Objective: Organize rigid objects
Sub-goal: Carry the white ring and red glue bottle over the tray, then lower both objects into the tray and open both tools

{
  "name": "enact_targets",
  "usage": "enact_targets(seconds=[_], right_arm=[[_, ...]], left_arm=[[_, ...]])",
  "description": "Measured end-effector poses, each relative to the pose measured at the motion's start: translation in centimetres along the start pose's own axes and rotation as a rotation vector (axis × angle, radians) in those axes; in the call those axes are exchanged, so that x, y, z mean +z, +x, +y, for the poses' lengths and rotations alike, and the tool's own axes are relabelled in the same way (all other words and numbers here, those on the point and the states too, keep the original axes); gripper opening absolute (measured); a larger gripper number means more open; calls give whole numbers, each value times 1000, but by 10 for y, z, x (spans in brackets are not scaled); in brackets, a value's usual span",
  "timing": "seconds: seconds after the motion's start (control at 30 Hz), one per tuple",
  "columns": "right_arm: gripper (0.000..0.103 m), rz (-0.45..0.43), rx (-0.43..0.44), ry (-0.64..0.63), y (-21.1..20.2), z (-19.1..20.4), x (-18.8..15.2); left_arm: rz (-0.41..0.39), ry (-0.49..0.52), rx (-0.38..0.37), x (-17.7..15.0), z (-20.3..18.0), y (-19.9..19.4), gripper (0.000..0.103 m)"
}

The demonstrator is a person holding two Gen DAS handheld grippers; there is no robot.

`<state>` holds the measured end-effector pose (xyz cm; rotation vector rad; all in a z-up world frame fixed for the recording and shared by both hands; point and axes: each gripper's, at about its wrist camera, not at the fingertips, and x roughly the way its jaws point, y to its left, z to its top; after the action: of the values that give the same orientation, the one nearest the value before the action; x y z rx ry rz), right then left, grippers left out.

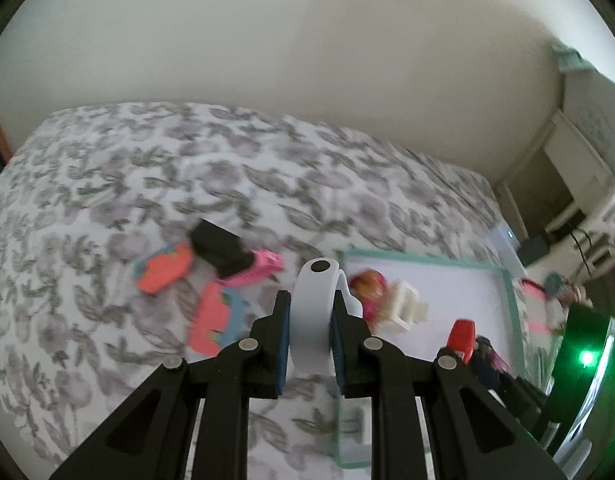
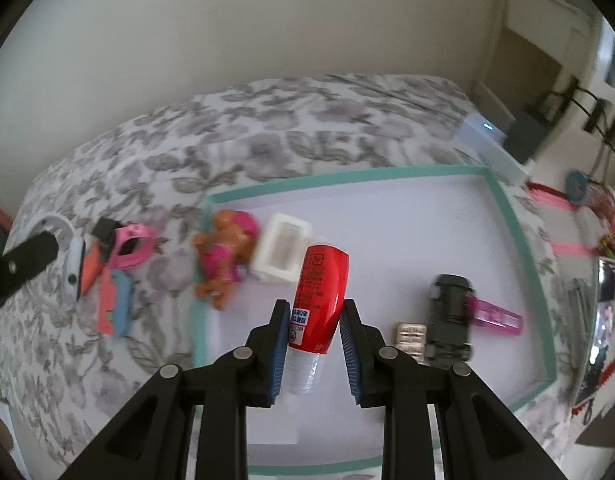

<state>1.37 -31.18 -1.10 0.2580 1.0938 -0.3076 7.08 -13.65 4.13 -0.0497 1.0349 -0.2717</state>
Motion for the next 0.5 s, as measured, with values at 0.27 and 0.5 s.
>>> enact_targets(seconds=[0.27, 0.5], right_arm=[[27, 8, -20, 102, 0, -38, 2], [27, 16, -13, 116, 2, -47, 2]], left_arm=[[65, -29, -134, -17, -33, 16, 19], [124, 15, -123, -26, -48, 37, 19]])
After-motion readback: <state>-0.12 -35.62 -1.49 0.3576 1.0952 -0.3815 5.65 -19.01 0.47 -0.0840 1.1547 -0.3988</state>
